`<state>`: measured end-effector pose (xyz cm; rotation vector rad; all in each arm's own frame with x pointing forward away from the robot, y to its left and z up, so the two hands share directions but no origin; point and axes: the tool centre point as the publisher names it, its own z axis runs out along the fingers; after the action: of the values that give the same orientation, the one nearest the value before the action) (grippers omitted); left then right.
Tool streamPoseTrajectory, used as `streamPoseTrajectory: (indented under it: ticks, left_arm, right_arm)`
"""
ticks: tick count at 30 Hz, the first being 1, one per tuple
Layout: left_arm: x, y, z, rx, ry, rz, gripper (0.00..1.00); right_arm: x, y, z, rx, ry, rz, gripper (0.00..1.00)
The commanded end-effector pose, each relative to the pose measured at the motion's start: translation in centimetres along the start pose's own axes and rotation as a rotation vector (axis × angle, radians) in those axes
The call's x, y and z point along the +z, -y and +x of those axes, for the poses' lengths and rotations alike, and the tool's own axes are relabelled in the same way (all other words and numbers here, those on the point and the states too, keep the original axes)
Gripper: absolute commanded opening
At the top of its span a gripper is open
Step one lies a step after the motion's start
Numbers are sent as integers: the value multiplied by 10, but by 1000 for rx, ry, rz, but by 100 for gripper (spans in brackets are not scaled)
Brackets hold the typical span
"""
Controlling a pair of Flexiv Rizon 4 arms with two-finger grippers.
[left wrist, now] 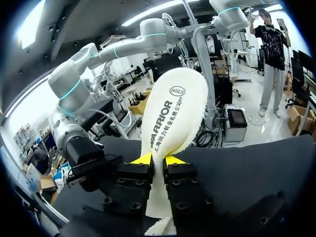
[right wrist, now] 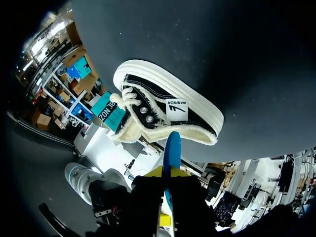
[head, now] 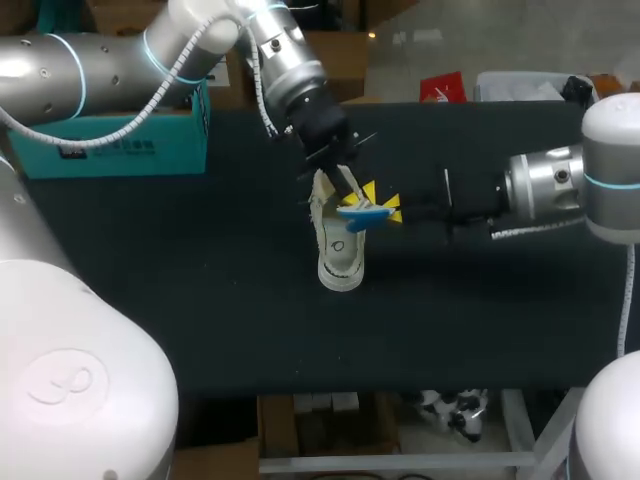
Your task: Open the shoe tongue, take the insole out of the shoe, put the insole back into the shoe, and pack the shoe into the shoebox
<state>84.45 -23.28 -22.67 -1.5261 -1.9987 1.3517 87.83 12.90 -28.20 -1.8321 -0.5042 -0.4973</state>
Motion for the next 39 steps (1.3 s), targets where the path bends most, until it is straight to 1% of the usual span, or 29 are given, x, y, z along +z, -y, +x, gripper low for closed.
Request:
streamPoseTrajectory:
  ticks: [1, 2, 3, 10, 14, 18, 20, 21, 25, 30, 34, 39]
  left_arm:
    - [-13, -13, -3, -37, -46, 74, 85]
    - [-15, -14, -3, -55, -55, 83, 98]
    - [-17, -14, -1, -68, -69, 92, 100]
    - [-37, -22, 10, -160, -80, 135, 100]
    - [-49, -30, 13, -211, -114, 158, 100]
    - [-55, -38, 13, -274, -171, 142, 100]
    - [-61, -42, 12, -303, -171, 133, 100]
    - [-65, -45, 11, -314, -186, 126, 100]
    - [-80, -54, 8, -342, -154, 124, 100]
    - [-87, -62, 5, -358, -143, 120, 100]
    - [-86, -63, 3, -352, -133, 121, 100]
    - [-84, -60, 1, -347, -122, 93, 100]
  right_arm:
    - [-4, -2, 1, -6, 20, 2, 0]
    - [-4, -2, 1, -16, 32, -1, 0]
    - [-4, -2, 2, -20, 41, 1, 0]
    - [-9, -6, -2, -35, 90, 6, 0]
    - [-9, -8, -5, -35, 107, 20, 0]
    - [-10, -11, -9, -21, 122, 28, 0]
    - [-10, -12, -10, -19, 131, 32, 0]
    - [-10, -12, -11, -19, 135, 35, 0]
    - [-12, -14, -16, -20, 144, 44, 0]
    - [-13, -15, -20, -11, 143, 45, 0]
    - [-13, -17, -21, -4, 141, 48, 0]
    - [-13, -17, -19, 0, 141, 50, 0]
